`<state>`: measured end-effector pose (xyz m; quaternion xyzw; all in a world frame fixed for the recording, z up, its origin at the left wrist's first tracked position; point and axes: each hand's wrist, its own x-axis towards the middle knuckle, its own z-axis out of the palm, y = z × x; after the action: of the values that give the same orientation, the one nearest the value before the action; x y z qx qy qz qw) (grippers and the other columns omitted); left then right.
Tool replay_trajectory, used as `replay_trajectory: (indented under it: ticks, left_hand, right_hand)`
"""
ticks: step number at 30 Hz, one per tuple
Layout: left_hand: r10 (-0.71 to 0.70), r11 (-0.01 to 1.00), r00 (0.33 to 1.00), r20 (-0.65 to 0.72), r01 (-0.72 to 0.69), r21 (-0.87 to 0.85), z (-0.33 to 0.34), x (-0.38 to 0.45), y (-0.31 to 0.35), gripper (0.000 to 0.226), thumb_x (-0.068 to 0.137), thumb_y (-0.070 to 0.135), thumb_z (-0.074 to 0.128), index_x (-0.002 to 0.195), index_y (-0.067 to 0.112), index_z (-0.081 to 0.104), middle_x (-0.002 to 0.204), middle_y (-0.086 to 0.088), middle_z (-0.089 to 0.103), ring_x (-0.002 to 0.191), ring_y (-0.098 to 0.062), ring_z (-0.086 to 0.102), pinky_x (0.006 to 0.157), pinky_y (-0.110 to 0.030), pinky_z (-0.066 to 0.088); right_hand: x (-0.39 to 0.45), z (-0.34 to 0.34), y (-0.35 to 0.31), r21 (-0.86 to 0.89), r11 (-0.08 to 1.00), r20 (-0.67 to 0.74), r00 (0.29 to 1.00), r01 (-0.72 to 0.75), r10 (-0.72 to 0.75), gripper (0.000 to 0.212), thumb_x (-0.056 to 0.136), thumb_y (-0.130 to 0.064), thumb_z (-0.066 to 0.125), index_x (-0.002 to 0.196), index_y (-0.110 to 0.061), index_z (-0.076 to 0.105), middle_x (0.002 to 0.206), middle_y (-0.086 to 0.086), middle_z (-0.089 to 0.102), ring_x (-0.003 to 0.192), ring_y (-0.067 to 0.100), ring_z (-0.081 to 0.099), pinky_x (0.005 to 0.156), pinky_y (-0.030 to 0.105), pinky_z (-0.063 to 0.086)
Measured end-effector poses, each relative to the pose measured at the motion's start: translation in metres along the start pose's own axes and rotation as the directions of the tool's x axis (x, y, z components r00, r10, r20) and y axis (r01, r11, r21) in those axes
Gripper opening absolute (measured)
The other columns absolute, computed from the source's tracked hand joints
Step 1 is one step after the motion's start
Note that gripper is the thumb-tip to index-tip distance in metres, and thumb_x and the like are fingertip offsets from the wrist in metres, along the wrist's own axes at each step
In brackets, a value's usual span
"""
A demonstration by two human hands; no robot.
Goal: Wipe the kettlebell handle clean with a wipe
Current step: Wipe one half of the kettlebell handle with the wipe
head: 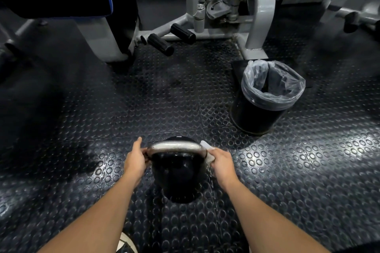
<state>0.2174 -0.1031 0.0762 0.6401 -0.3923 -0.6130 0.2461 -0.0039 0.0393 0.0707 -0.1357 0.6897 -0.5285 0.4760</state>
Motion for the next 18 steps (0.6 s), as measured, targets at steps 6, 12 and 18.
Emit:
replay_trajectory:
  ticks: [6, 12, 18]
  left_hand:
    - [-0.011, 1.000, 1.000, 0.011, 0.011, 0.024, -0.002, -0.001, -0.001, 0.078, 0.078, 0.082, 0.042, 0.105, 0.020, 0.080, 0.106, -0.008, 0.083, 0.109, -0.028, 0.076, 0.116, -0.054, 0.049]
    - [-0.023, 0.998, 0.997, -0.075, 0.028, 0.063, -0.005, 0.017, -0.014, 0.081, 0.070, 0.094, 0.043, 0.095, 0.029, 0.084, 0.105, -0.007, 0.082, 0.106, -0.032, 0.075, 0.112, -0.058, 0.050]
    - [-0.020, 0.996, 0.995, -0.095, 0.027, 0.079, -0.004, 0.025, -0.019, 0.079, 0.069, 0.094, 0.046, 0.088, 0.026, 0.083, 0.107, -0.009, 0.081, 0.109, -0.034, 0.074, 0.110, -0.058, 0.052]
  right_hand:
    - [0.007, 0.007, 0.005, -0.103, 0.993, -0.054, 0.997, -0.061, 0.055, 0.024, 0.082, -0.024, 0.053, 0.067, -0.009, 0.064, 0.062, -0.001, 0.058, 0.064, 0.017, 0.053, 0.074, 0.039, 0.047]
    - [0.006, 0.004, 0.001, -0.035, 0.999, 0.009, 1.000, 0.018, -0.017, 0.038, 0.094, -0.009, 0.046, 0.072, -0.024, 0.074, 0.076, -0.016, 0.071, 0.070, 0.003, 0.064, 0.067, 0.016, 0.048]
    - [0.000, -0.001, 0.030, -0.066, 0.997, -0.058, 0.998, -0.033, 0.030, 0.030, 0.090, -0.023, 0.052, 0.072, -0.016, 0.074, 0.078, 0.002, 0.072, 0.080, 0.021, 0.063, 0.081, 0.038, 0.045]
